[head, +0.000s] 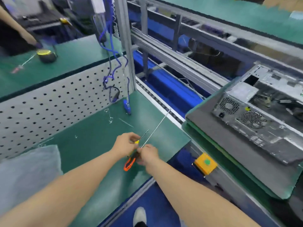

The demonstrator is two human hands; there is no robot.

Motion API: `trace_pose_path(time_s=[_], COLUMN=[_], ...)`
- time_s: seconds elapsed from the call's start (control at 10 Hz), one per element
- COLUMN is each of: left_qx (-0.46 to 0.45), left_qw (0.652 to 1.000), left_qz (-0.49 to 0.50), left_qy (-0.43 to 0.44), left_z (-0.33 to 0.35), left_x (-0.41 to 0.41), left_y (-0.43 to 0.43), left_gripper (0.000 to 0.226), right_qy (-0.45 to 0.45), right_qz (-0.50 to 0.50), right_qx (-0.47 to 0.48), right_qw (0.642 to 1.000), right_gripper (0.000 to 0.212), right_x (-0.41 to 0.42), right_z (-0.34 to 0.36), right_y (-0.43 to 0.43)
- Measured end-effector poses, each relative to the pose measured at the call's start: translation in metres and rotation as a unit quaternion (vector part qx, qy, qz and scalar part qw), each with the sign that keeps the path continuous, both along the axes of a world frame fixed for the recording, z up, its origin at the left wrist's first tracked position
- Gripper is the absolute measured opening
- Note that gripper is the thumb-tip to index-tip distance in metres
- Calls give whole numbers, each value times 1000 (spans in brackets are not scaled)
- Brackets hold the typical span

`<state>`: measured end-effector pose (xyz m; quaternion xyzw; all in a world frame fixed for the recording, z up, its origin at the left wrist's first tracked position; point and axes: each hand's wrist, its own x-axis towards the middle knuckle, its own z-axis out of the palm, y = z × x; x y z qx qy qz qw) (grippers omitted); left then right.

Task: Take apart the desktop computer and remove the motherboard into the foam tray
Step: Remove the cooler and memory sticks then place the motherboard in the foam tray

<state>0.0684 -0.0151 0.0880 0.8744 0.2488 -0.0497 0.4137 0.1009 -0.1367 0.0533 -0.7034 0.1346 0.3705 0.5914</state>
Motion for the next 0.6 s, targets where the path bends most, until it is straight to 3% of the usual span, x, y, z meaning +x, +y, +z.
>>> trace_pose_path(time_s=[0.2,0.4,0.5,0.6], left_qx=[40,65,64,66], left_qw=[996,992,990,989], left_qz=[60,75,78,76], left_qy=[56,77,95,108], left_z=[-35,-61,-69,-77], left_x=[-52,-70,-75,-81], left_y=[45,55,53,50], left_gripper=[23,20,20,22], right_qy=[120,150,136,139], right_qz=[77,89,90,107], right_qx=[12,-22,-32,-34], right_qw=[990,984,986,984], right_gripper=[15,23,11,12], right_x=[-30,-50,-52,-55], right_z=[-26,-47,-53,-60], right_y=[37,51,51,46])
